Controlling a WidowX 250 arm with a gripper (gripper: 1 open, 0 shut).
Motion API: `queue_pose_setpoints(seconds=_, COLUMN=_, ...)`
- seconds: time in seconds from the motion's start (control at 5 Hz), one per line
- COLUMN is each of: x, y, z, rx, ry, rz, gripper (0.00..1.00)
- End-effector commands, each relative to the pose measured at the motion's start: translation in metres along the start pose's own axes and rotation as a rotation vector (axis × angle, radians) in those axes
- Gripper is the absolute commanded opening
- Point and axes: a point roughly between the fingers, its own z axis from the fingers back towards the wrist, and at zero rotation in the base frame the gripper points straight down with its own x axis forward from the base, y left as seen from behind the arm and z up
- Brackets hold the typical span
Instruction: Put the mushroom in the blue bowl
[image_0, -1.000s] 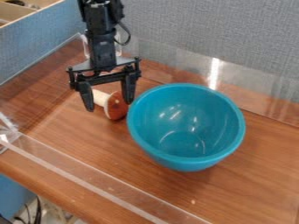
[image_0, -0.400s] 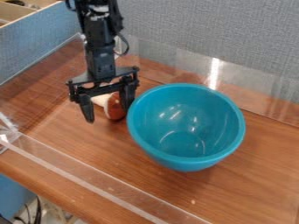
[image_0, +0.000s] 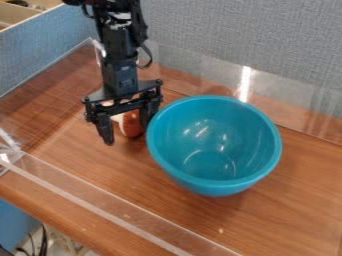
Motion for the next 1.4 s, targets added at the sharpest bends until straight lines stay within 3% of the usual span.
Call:
queue_pose_setpoints(seconds=0.0, x=-0.005, y=-0.008, z=0.025, rx=-0.059, ry=-0.057, rz=0.029, gripper=1.0)
queue_pose_setpoints(seconds=0.4, x=-0.019, y=-0.006, z=0.034, rx=-0.076, ry=-0.095, rz=0.054, gripper=1.0)
queue_pose_setpoints(seconds=0.8, x=-0.01, y=-0.001, z=0.011, rx=-0.074, ry=-0.109, rz=0.04, gripper=1.0)
queue_pose_setpoints(seconds=1.2, x=-0.008, y=-0.019, z=0.028, rx=-0.075, ry=-0.12, rz=-0.027, gripper=1.0)
